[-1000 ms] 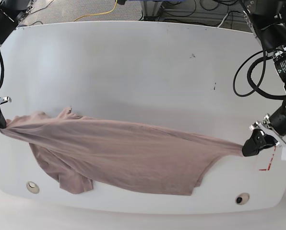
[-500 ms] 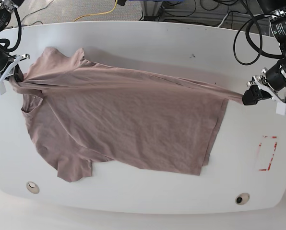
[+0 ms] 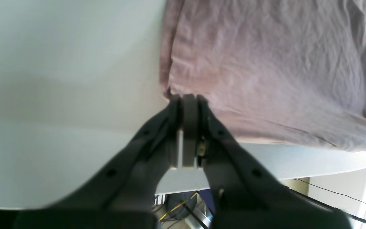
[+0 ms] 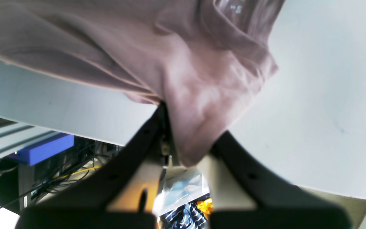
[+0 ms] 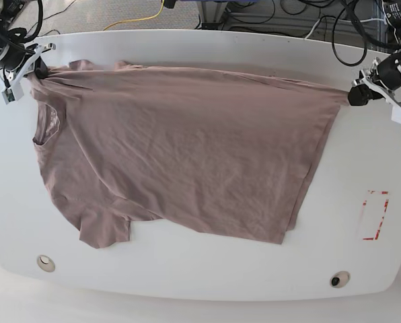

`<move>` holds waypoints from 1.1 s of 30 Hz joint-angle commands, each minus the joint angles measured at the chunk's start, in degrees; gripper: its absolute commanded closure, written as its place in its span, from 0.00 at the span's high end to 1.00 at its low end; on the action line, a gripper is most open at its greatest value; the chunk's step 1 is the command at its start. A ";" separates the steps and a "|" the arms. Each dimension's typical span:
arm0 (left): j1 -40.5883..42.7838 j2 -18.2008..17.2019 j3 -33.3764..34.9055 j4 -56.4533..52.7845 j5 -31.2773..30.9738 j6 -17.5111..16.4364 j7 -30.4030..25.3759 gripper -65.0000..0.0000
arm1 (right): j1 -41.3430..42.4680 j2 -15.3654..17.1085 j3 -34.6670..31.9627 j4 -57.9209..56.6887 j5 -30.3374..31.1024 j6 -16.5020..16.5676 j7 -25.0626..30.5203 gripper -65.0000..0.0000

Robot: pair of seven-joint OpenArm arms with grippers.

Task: Layout the t-shirt on the table in an organized manner, then fold the t-shirt properly
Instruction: 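Lower the held edge onto the table and release with both grippers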

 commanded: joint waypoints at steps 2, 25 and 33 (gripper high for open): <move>-0.20 -1.09 -0.58 1.07 -0.78 -0.30 -1.06 0.00 | -1.45 1.38 0.54 1.08 0.55 -0.07 0.99 0.00; -30.00 2.07 10.76 -5.79 13.63 -0.30 -1.23 0.00 | 5.06 1.38 -2.97 -2.52 0.20 -0.07 -0.68 0.00; -36.86 4.27 13.92 -13.79 18.91 -0.30 -1.50 0.00 | 11.57 1.56 -3.06 -11.23 0.20 -0.07 -0.68 0.00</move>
